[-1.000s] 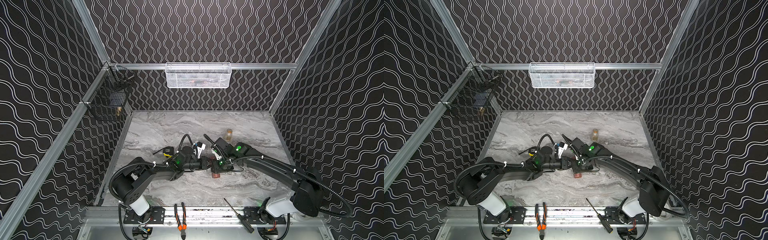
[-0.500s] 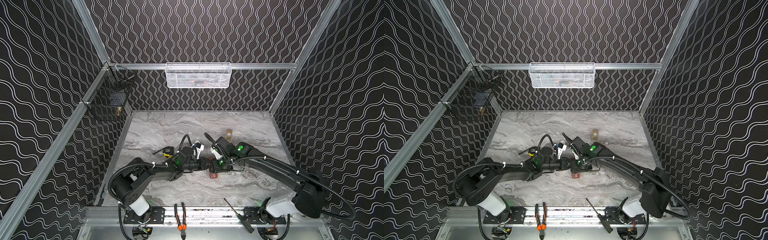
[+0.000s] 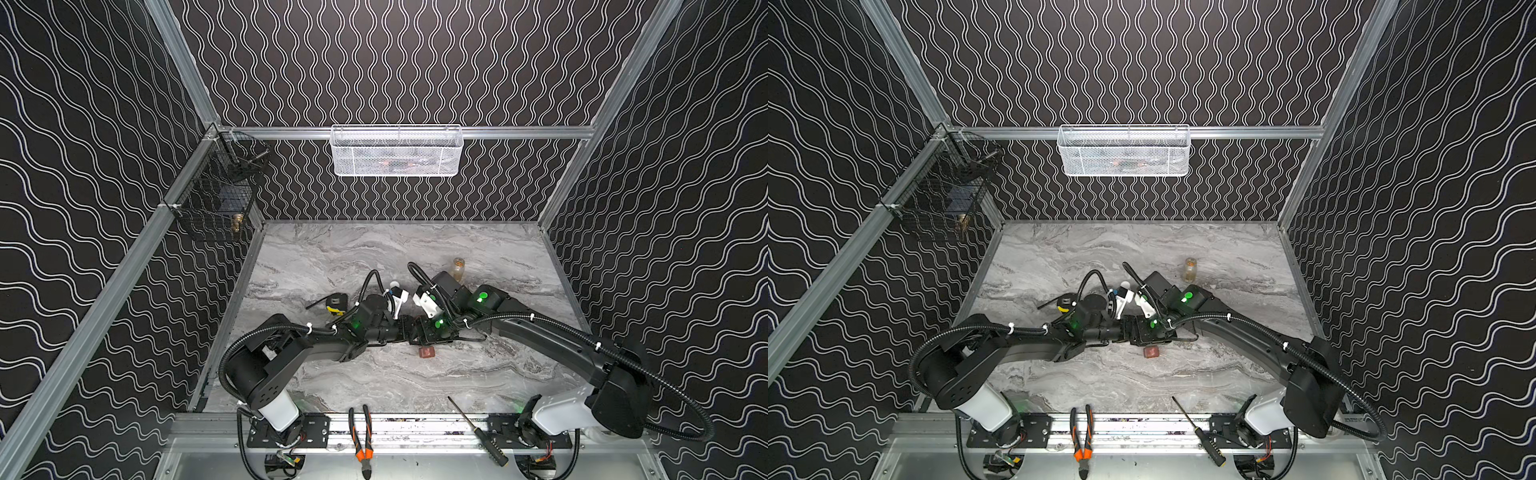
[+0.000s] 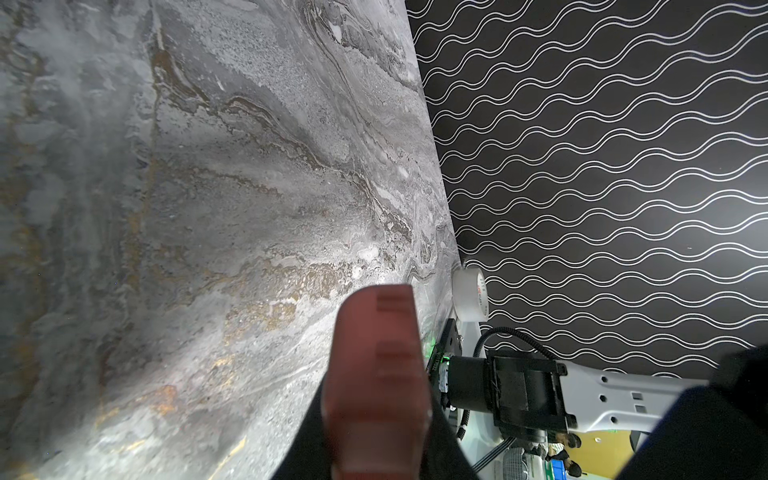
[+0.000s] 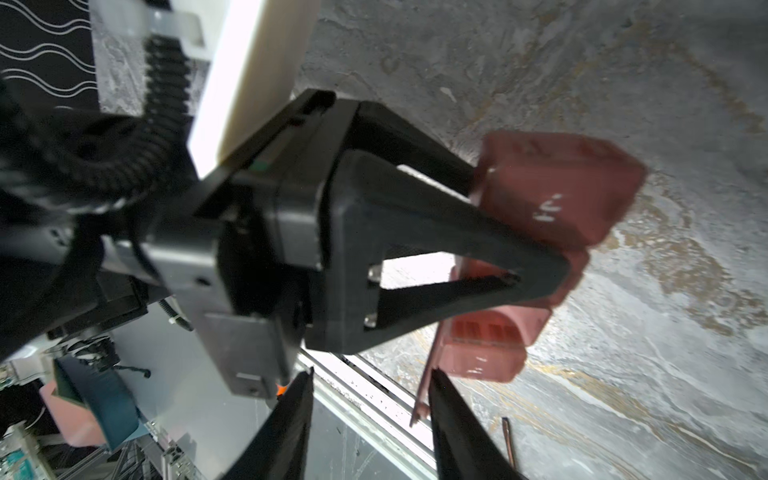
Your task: Sort the pills into containers
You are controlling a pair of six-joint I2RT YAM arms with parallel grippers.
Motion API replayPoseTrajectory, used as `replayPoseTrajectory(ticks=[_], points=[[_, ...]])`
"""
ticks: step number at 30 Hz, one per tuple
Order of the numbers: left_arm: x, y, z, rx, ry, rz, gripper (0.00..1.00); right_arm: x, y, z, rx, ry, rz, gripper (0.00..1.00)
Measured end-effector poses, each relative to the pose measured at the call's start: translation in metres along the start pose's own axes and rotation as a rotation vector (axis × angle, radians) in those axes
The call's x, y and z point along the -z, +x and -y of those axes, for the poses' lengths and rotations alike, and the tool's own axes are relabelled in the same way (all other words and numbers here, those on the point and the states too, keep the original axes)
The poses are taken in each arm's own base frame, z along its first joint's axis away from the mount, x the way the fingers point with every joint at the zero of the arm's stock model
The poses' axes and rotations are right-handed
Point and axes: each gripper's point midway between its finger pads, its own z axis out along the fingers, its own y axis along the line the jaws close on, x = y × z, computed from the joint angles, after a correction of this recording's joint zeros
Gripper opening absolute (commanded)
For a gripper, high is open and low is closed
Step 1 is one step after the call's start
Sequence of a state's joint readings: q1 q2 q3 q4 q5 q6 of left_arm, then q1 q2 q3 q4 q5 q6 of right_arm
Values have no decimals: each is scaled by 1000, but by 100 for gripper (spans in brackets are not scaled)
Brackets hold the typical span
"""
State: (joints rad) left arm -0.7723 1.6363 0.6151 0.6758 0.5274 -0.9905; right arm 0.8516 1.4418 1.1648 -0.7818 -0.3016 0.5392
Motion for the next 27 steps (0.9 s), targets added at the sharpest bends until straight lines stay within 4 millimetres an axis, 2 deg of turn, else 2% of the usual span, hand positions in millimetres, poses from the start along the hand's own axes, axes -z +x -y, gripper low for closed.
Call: replayPoseTrajectory(ticks=[19, 22, 27], points=[[-1, 3, -5, 3, -12, -13, 10, -15, 5, 0, -25, -25, -38, 49], [-1, 3, -5, -4, -14, -12, 10, -13, 4, 2, -25, -11, -31, 54], [-2, 6, -12, -12, -36, -24, 10, 0, -7, 7, -22, 55, 23, 64]])
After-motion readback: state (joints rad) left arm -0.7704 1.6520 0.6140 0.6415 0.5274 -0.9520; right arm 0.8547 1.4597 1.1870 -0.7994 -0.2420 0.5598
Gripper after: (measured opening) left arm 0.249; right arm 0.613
